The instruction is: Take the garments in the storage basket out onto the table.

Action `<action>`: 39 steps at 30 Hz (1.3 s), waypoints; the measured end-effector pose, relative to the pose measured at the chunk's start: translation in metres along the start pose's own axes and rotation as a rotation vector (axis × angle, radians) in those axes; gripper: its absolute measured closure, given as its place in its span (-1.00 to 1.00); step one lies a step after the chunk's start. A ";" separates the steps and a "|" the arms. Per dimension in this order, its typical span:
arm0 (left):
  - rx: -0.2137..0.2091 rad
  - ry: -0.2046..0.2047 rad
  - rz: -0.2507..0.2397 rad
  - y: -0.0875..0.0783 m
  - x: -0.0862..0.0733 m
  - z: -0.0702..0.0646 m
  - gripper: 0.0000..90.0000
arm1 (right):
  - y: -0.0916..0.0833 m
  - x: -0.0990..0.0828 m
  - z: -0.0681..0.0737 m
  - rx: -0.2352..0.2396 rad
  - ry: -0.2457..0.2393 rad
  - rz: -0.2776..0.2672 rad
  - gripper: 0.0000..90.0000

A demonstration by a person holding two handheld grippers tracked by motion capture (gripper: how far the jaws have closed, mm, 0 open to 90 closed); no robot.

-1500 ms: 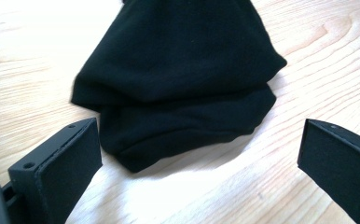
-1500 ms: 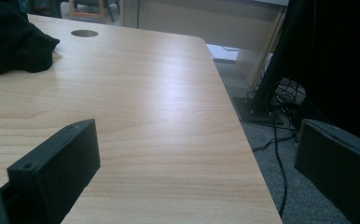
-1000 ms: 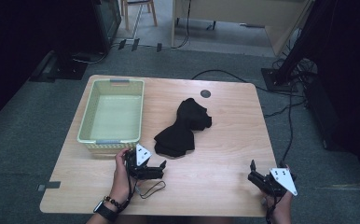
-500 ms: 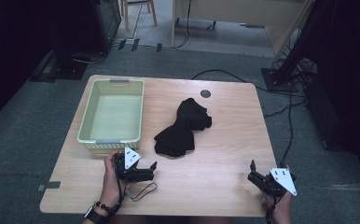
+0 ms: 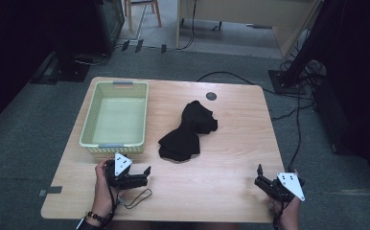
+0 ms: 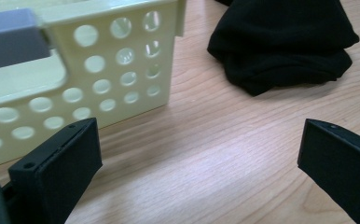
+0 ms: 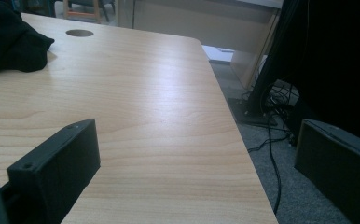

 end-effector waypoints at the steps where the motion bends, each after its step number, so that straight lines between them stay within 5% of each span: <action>1: 0.001 -0.003 0.001 -0.001 -0.001 0.001 -1.00 | 0.000 0.000 0.000 0.000 0.000 0.000 -1.00; 13: 0.045 -0.074 -0.013 -0.016 -0.009 0.023 -1.00 | 0.000 0.000 0.000 0.000 -0.001 -0.002 -1.00; 39: 0.125 -0.112 -0.012 -0.044 -0.024 0.072 -1.00 | 0.000 0.000 0.000 0.003 0.000 0.000 -1.00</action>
Point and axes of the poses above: each handheld gripper's, and its own axes: y roughly forward along the jaws, x roughly out of its top, z roughly to its left, the point moved 2 cm from there along y, roughly forward along the jaws, and after that the axes turned 2 degrees about z, right-handed, at the moved point
